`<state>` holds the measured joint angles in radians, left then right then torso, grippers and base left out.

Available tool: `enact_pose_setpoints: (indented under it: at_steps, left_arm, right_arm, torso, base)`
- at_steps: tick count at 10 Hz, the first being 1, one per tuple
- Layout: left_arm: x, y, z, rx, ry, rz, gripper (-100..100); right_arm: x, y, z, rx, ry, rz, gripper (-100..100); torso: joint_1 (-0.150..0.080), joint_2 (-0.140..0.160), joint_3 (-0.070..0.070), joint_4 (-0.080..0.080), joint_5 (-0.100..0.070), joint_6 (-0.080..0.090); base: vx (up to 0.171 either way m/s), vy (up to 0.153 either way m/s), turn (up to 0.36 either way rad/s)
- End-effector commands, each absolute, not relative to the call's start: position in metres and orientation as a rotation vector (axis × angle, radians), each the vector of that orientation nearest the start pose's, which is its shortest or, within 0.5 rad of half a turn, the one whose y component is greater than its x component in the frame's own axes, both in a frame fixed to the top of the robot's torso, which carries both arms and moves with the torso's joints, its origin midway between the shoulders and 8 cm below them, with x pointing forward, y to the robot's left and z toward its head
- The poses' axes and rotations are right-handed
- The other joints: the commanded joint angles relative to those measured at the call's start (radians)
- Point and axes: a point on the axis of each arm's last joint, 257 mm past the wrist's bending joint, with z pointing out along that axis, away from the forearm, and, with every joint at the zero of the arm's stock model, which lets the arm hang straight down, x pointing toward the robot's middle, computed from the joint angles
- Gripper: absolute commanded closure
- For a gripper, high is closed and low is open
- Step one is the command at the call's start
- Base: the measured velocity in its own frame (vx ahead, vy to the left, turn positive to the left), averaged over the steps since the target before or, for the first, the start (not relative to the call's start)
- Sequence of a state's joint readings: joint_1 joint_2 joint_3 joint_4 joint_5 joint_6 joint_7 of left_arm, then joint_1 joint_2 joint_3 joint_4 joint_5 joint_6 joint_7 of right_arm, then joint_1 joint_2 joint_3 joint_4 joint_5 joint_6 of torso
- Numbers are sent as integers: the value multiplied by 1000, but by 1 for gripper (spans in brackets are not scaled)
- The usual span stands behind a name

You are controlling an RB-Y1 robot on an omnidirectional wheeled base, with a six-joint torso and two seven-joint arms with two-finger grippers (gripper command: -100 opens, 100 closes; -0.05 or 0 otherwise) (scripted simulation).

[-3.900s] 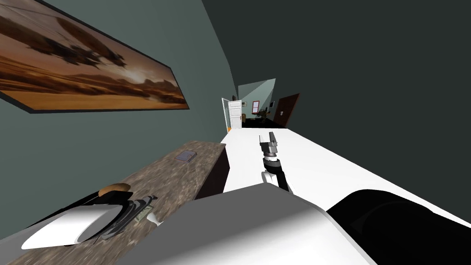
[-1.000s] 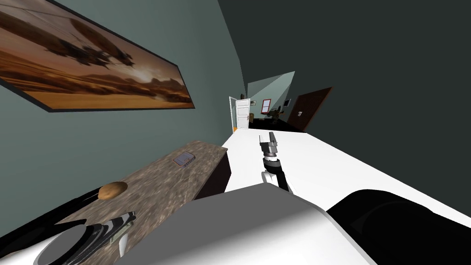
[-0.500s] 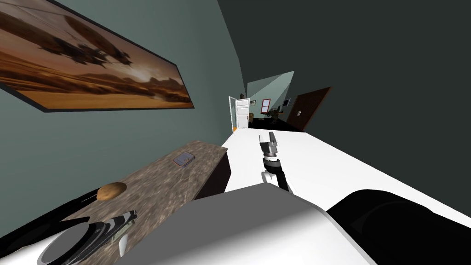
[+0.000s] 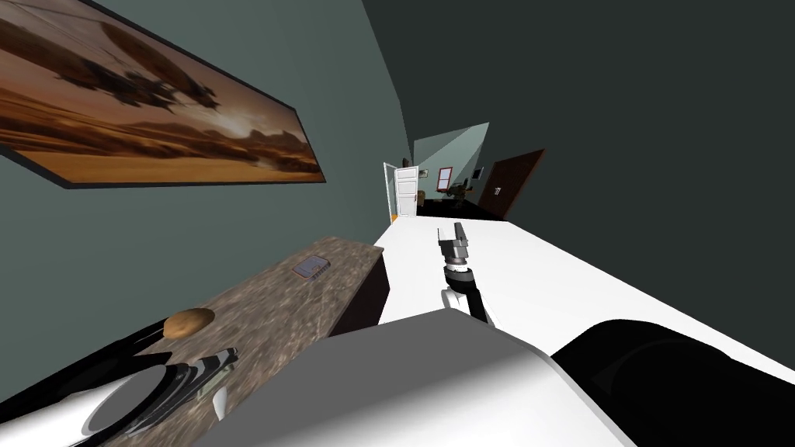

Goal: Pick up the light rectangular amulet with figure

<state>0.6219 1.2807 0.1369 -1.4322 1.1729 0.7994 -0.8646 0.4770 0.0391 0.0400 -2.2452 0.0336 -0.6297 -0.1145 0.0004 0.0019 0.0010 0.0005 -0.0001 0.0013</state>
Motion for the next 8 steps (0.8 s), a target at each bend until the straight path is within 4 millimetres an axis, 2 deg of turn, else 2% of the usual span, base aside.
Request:
enact_pose_setpoints:
  at_steps: [1, 8]
  left_arm:
    - [180, 677, -342, -1346, 2459, 238, 100]
    - [194, 658, -335, -1365, 2455, 257, 100]
  right_arm:
    - [331, -260, 40, 612, 491, 1462, 0]
    - [331, -260, 40, 612, 491, 1462, 0]
  torso:
    - [0, 0, 0, 0, 0, 0]
    - [0, -1, 0, 0, 0, -2]
  base:
    - [-53, 27, -79]
    - [-53, 29, -53]
